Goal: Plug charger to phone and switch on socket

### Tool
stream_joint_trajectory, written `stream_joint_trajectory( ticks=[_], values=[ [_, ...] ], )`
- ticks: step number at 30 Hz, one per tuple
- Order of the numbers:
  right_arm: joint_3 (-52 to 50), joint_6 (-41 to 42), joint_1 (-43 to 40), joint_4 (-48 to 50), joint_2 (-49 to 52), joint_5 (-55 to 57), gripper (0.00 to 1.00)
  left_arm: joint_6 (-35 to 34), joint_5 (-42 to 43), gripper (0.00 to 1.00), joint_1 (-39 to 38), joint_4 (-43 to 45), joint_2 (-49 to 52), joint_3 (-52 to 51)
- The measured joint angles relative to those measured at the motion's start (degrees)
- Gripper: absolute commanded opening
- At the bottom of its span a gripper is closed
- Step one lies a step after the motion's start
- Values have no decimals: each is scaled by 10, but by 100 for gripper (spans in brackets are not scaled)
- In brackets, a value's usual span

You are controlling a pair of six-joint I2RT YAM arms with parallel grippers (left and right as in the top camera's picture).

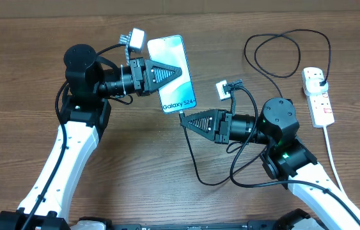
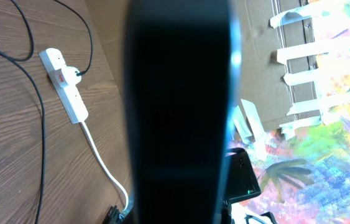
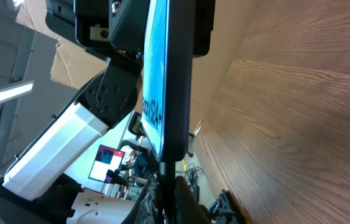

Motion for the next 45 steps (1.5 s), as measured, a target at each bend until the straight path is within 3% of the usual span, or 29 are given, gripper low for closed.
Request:
stream_joint_trajectory(
  ticks=[45],
  values=[
    [0,0,0,2,0,-8,4,17,7,4,0,0,0,0]
  ],
)
